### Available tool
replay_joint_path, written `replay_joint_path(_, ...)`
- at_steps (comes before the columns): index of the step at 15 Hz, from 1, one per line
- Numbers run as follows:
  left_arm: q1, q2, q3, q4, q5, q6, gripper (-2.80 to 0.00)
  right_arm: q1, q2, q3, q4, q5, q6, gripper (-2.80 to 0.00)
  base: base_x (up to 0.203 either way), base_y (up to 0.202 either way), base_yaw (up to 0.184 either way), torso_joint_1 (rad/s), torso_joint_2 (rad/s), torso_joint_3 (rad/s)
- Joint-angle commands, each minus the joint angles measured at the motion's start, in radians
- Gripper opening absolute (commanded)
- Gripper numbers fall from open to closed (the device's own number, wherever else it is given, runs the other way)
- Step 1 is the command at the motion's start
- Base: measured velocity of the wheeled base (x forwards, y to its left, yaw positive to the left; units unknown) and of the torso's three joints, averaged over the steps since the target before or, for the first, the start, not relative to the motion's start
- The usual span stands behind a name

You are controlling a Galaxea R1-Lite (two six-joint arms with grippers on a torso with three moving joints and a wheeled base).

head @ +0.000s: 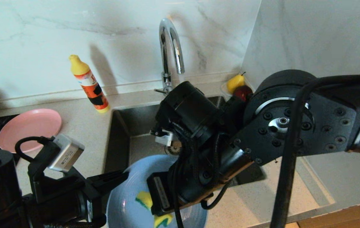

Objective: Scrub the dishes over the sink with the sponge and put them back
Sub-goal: Wipe the plate

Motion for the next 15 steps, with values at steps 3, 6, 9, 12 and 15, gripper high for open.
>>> replay_joint_path(3,0.0,0.041,-0.01,-0.005,-0.001,-0.046,-2.8,0.038,-0.108,0.002,0.066,0.008,0.003,-2.8,0.0,0.0,0.0,0.0,0.0,0.0)
replay_joint_path(6,0.0,0.086,-0.026,-0.008,0.001,-0.109,-2.8,0.032,-0.262,0.004,0.088,0.01,0.004,-2.8,0.0,0.0,0.0,0.0,0.0,0.0)
replay_joint_path(9,0.002,0.146,-0.08,-0.007,0.005,-0.199,-2.8,-0.08,-0.412,-0.002,0.093,0.01,0.002,-2.8,0.0,0.0,0.0,0.0,0.0,0.0)
replay_joint_path(12,0.003,0.228,-0.156,-0.007,0.037,-0.305,-2.8,-0.197,-0.477,0.009,0.099,0.014,-0.003,-2.8,0.0,0.0,0.0,0.0,0.0,0.0)
replay_joint_path(15,0.012,0.345,-0.242,-0.009,0.049,-0.382,-2.8,-0.234,-0.511,0.064,0.101,0.033,-0.004,-2.8,0.0,0.0,0.0,0.0,0.0,0.0)
